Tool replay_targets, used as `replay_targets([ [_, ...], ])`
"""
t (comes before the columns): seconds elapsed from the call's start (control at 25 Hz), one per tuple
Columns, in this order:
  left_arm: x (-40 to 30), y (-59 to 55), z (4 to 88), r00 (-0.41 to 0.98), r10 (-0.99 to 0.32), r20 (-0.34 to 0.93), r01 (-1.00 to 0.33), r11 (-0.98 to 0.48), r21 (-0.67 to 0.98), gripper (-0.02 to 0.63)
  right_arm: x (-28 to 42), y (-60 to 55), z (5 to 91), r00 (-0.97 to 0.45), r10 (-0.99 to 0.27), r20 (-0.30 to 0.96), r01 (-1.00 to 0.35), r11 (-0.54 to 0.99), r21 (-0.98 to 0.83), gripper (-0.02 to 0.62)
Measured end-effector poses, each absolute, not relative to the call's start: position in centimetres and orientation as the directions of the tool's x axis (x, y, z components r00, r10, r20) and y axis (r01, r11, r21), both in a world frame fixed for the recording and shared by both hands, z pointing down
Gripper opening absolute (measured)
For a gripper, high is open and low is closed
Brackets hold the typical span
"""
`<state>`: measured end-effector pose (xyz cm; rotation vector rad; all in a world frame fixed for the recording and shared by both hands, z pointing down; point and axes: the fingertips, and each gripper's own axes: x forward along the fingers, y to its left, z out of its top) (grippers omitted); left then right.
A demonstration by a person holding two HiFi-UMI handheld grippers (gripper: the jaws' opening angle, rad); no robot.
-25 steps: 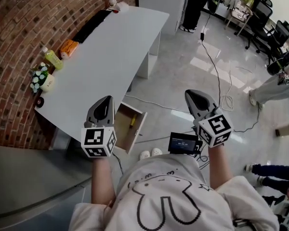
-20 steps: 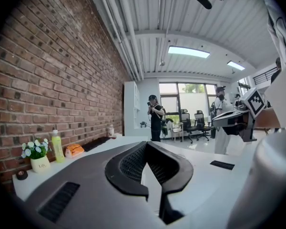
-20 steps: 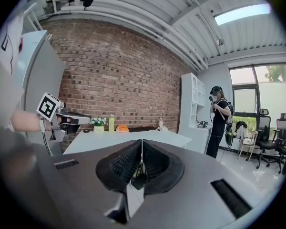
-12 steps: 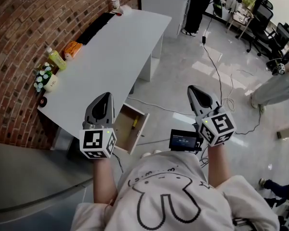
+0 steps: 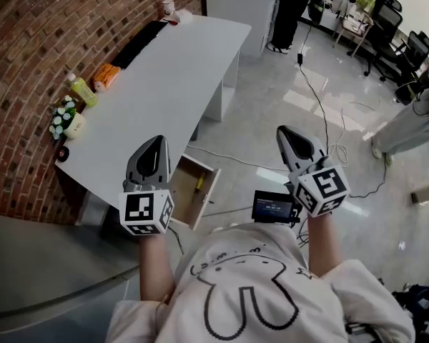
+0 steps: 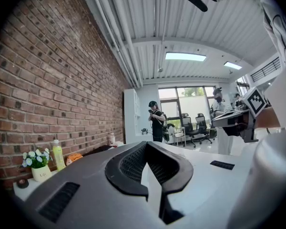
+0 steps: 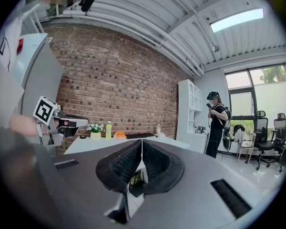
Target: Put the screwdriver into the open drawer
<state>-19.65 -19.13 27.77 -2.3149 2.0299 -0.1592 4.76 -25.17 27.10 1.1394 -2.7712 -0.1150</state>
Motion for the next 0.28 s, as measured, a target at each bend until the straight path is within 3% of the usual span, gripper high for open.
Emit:
replay_targets([
  [0.28, -19.05, -19.18, 27.62, 0.129, -0.991, 0.034, -0.985, -0.132, -0.113, 0.012, 5.33, -25.11, 27.16, -0.702, -0.705, 0.102, -0.694, 0.709, 0.125, 0.021],
])
